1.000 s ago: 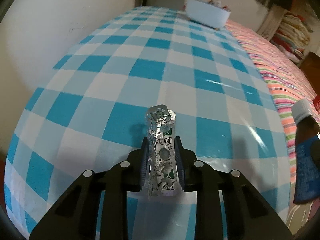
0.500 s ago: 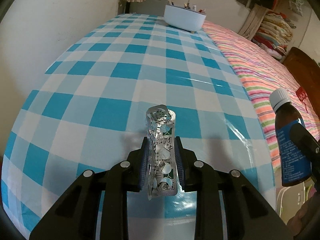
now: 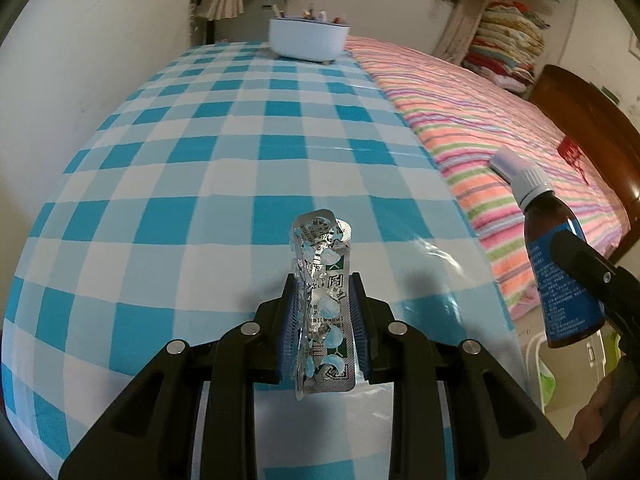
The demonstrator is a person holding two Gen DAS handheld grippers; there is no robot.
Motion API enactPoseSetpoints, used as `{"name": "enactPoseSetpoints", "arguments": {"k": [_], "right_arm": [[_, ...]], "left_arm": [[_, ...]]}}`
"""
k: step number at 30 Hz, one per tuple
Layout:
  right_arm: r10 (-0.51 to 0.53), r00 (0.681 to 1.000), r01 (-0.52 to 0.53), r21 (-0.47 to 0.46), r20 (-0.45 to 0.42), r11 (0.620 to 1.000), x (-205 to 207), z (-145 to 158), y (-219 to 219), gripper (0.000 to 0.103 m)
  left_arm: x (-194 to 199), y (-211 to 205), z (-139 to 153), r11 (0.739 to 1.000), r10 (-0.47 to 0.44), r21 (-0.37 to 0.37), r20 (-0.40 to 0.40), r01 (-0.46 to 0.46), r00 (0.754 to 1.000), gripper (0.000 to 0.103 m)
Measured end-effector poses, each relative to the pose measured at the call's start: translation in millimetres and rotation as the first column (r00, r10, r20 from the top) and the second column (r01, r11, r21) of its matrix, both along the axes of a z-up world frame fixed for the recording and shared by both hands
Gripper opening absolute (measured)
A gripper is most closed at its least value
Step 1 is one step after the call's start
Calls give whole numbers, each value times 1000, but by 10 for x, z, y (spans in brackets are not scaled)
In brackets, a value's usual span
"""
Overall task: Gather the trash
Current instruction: 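Carry the medicine bottle with the right tool over the bin and release it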
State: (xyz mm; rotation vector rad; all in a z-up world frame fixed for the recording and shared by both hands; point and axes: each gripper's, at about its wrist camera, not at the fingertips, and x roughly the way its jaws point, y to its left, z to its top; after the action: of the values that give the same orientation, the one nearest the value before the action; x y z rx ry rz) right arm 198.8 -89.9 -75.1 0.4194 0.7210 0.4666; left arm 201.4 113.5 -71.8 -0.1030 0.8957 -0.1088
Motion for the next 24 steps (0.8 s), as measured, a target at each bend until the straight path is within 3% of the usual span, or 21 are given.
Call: {"name": "enactPoseSetpoints", "arguments": {"k": [24], "right_arm": [[-156, 985, 159, -28, 74, 987, -806, 40, -775, 46]], "left_arm": [[-338, -828, 165, 977, -212, -22, 42, 213, 976, 25]]}}
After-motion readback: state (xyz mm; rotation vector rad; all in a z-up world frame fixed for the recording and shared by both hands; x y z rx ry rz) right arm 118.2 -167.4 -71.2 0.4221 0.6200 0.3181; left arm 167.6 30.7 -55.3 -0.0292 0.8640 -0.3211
